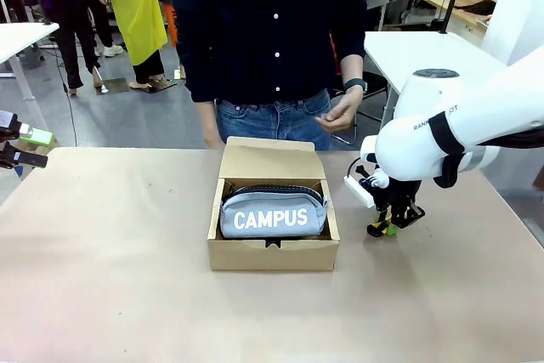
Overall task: Pack the items into the box.
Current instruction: Pick up the item indicated by the person and place it inside the Mailer Box.
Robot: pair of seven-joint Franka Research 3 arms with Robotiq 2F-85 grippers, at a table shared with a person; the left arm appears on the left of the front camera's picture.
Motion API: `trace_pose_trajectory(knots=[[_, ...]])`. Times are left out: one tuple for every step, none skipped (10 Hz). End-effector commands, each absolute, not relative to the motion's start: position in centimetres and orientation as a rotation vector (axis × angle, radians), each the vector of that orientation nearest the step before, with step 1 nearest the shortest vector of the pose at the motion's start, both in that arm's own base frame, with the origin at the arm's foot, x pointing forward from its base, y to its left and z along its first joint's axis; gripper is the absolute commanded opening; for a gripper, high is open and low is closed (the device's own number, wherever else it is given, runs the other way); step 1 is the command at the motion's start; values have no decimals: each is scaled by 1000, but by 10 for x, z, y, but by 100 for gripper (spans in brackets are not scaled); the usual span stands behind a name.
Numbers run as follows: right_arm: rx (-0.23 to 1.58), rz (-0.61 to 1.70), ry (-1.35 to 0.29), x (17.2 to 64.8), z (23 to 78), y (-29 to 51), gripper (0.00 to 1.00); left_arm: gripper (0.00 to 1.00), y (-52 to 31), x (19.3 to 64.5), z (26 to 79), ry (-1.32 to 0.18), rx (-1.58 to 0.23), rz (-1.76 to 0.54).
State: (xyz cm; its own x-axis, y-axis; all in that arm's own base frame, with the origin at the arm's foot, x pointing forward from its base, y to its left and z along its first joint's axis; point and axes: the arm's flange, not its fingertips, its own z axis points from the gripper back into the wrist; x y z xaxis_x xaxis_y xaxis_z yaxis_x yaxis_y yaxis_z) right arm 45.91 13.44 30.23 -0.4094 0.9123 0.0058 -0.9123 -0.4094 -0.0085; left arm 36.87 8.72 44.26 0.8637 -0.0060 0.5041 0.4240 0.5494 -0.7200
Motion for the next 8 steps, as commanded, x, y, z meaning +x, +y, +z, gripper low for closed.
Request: trace_pose_trajectory(knots=[[47,1994,-14,457,297,131,0,100,89,366,443,-476,-963,-276],[50,1997,-14,457,297,131,0,100,89,366,443,-476,-963,-276],[55,2003,-11,457,298,131,0,100,89,366,443,-476,-963,-276],[57,2007,-7,456,299,131,0,100,89,366,443,-476,-963,-276],[64,2002,-3,454,303,130,0,100,89,366,443,-476,-963,-276],[96,1957,6,448,320,123,0,100,89,366,443,-476,-963,-276],[139,1841,11,434,354,117,0,100,89,366,443,-476,-963,-276],[217,1754,-19,416,393,111,0,100,89,366,443,-476,-963,-276]])
